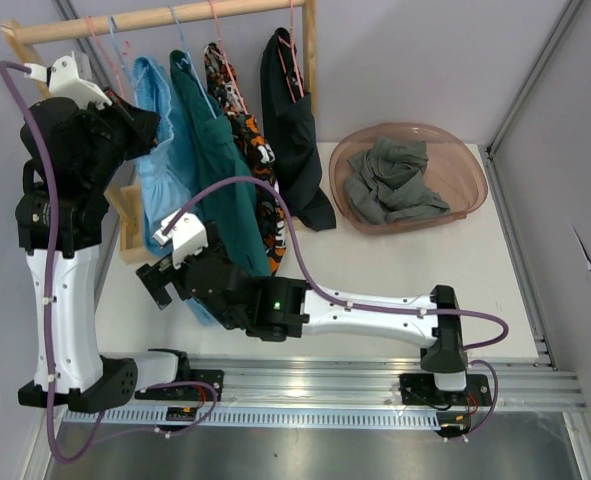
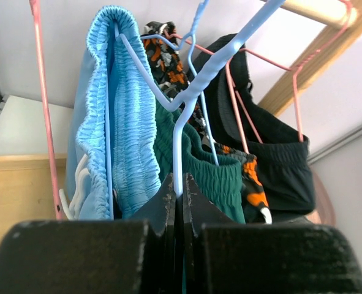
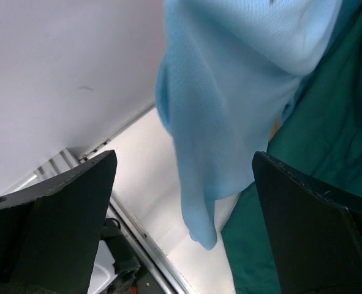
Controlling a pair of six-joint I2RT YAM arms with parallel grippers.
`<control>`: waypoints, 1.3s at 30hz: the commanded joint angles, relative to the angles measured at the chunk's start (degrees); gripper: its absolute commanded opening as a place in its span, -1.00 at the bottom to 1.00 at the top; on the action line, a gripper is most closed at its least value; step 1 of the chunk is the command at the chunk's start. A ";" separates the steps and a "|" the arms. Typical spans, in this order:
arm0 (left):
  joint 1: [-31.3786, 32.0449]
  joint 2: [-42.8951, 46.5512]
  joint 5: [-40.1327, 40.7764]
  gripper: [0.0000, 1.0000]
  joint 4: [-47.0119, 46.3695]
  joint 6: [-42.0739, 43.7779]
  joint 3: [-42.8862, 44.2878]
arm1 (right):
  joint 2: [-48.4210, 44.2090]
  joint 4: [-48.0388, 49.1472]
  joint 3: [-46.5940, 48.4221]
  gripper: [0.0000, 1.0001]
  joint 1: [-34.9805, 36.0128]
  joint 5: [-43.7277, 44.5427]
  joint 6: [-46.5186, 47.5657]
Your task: Remove the shorts from the hanger
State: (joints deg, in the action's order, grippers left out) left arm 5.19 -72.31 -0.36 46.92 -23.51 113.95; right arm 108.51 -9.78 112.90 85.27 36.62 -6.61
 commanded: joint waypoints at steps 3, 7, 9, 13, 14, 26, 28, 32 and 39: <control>0.35 5.78 -2.80 -1.00 -4.64 -2.07 -1.19 | 3.72 2.66 2.59 0.99 -2.92 1.87 -0.60; 0.35 8.41 -2.98 -1.00 -3.94 -2.86 -2.85 | 5.39 5.73 2.67 0.99 -3.89 4.16 1.95; 0.26 9.64 -3.15 -1.00 -3.94 -2.86 -3.73 | 5.49 6.88 2.50 0.25 -3.98 4.25 2.57; 0.26 9.65 -2.98 -1.00 -3.94 -1.55 -3.56 | 2.59 8.19 -3.35 -1.00 -1.79 4.77 0.99; 0.26 9.56 -2.11 -1.00 -3.94 -1.02 -3.30 | 1.37 9.94 -5.91 -1.00 -0.91 5.65 0.73; 0.26 7.28 7.39 -1.00 -6.84 6.19 -1.45 | -12.27 5.76 -34.32 -1.00 20.18 27.35 -17.36; 0.26 7.10 7.39 -1.00 -7.10 6.37 -1.45 | -11.57 2.68 -34.59 -1.00 20.28 27.63 -21.14; 0.26 5.35 8.19 -1.00 -5.62 7.16 1.26 | -9.90 3.45 -34.42 -1.00 20.11 28.07 -22.31; 0.26 4.90 7.05 -1.00 -4.29 6.64 4.44 | -7.44 11.62 -34.24 -1.00 19.50 29.48 -15.55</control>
State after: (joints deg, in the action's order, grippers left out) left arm 5.89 -67.85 3.77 56.38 -18.31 113.84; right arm 100.14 -1.43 78.96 103.57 65.49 -22.85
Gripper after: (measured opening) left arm 0.038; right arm 0.077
